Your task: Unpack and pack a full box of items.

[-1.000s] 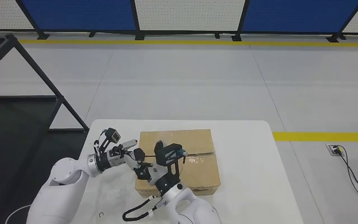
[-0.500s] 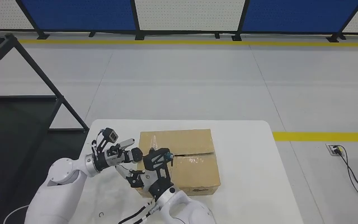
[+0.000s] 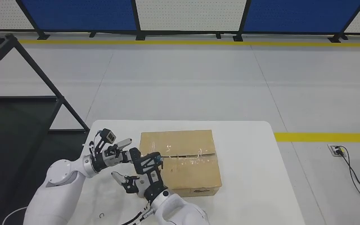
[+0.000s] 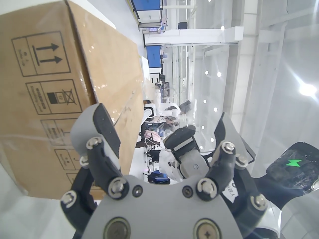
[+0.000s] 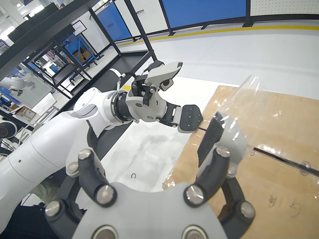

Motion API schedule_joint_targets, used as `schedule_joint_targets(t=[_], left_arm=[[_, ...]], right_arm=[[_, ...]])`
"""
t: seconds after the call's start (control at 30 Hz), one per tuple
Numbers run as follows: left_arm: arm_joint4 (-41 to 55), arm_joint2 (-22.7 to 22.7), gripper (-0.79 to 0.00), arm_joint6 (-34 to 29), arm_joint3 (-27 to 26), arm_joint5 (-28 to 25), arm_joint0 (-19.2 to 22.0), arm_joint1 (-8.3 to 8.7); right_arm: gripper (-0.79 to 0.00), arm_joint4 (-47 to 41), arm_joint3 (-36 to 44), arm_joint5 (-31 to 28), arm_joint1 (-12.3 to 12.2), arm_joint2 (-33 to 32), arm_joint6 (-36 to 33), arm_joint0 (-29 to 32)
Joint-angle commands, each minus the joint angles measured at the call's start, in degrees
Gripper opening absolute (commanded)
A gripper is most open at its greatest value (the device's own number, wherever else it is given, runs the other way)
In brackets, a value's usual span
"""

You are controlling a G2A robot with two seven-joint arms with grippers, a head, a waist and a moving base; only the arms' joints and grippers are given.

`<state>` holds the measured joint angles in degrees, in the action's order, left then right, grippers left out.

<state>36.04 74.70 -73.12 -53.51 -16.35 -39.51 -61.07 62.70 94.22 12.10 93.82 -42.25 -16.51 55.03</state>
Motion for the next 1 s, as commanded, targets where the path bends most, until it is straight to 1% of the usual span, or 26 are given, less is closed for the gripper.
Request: schedule_joint_targets(t=[0.0, 0.17, 0.5, 0.73, 0.97], left_arm=[[0.19, -0.26, 0.0, 0.46, -0.14, 0.33, 0.35, -0.11], [0.35, -0.63, 0.0, 0.54, 0.18, 0.3, 0.75, -0.22], [0.64, -0.91, 0.0, 0.24, 1.16, -0.05, 1.27, -0.29], [0.57, -1.07, 0.0, -0.37, 1.66, -0.09, 1.33, -0.26], [0.19, -1.54, 0.0, -0.46, 0.84, 0.23, 0.8, -0.27]], right_arm=[[0.0, 0.29, -0.6, -0.08, 0.2, 0.59, -0.31, 0.17], [0.0, 1.18, -2.01, -0.36, 0.72, 1.59, -2.28, -0.25], [0.0, 1.72, -2.7, -1.01, 1.51, 1.46, -1.88, -0.02], [0.0, 1.93, -0.61, -0.44, 1.64, -0.6, -0.41, 1.27], [0.0, 1.41, 2.13, -3.07, 1.52, -1.66, -1.65, 2.9]])
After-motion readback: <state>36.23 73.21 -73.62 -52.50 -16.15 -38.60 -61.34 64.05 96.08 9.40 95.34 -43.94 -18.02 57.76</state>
